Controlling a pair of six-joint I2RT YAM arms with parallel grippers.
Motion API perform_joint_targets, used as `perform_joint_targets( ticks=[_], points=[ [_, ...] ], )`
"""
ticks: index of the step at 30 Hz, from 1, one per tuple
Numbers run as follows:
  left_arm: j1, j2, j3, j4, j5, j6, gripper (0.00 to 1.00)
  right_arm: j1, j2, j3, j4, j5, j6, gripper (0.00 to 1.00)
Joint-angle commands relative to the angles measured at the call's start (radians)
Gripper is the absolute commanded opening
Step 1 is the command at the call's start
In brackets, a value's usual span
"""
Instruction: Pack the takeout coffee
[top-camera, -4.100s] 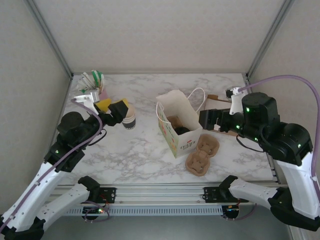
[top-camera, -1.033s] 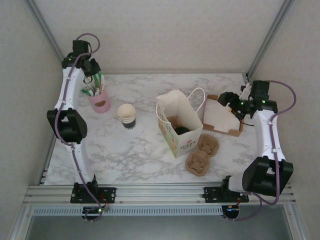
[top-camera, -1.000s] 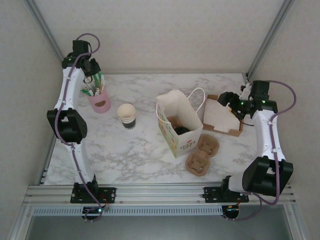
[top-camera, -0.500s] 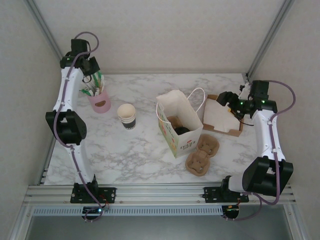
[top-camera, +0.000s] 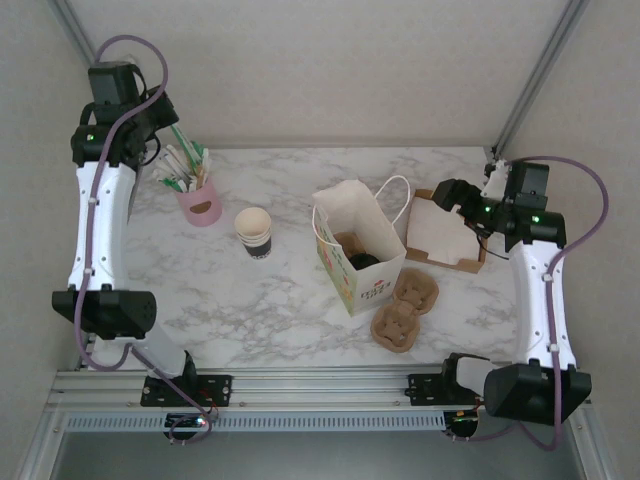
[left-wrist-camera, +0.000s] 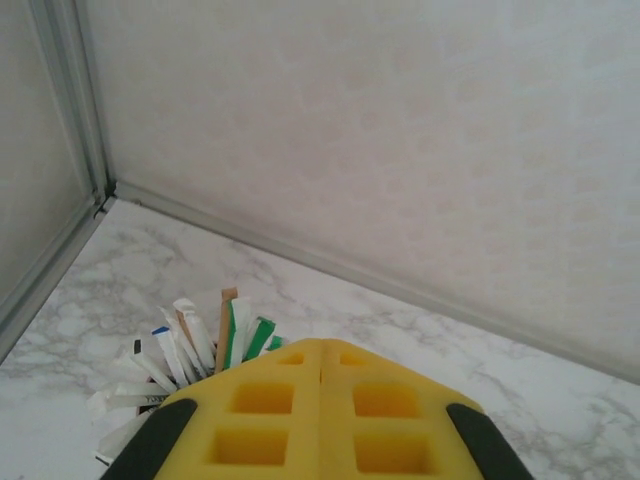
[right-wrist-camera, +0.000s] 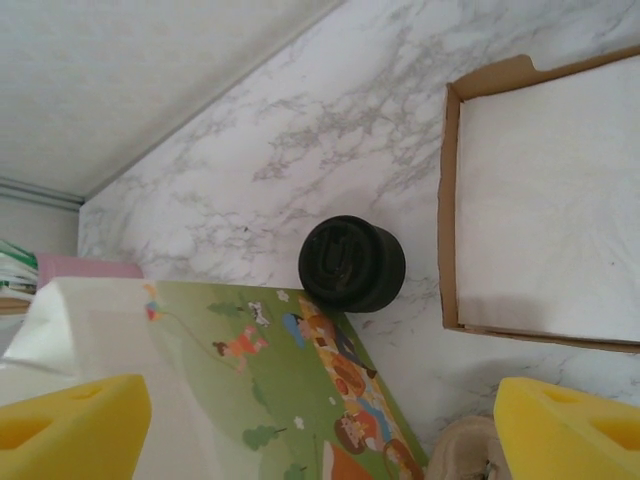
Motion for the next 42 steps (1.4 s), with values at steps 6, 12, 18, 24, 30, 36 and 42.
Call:
perform_joint_targets(
  ticks=[6, 12, 18, 24, 30, 36, 42],
  points=[
    [0.001, -0.053, -0.065, 0.028, -0.054, 0.037, 0.00, 0.004, -0.087, 0.006, -0.079, 0.024, 0.012, 0.90],
    [0.011, -0.002, -0.098, 0.052, -0.125, 0.064, 0.00, 0.003, -0.101, -0.013, -0.079, 0.014, 0.012, 0.90],
    [0.033, 0.039, -0.017, 0.032, -0.153, 0.072, 0.00, 0.003, -0.093, -0.025, -0.072, 0.012, 0.008, 0.90],
    [0.060, 0.112, 0.168, -0.046, -0.180, 0.087, 0.00, 0.003, -0.077, -0.035, -0.054, 0.008, 0.005, 0.90],
    [0.069, 0.132, 0.195, -0.055, -0.169, 0.088, 0.00, 0.004, -0.064, -0.051, -0.037, 0.006, 0.003, 0.90],
    [0.069, 0.144, 0.098, -0.023, -0.111, 0.073, 0.00, 0.004, -0.057, -0.070, -0.024, 0.000, 0.002, 0.90],
    [0.069, 0.151, 0.046, 0.006, -0.046, 0.051, 0.00, 0.004, -0.059, -0.083, -0.023, 0.000, -0.001, 0.91]
  ],
)
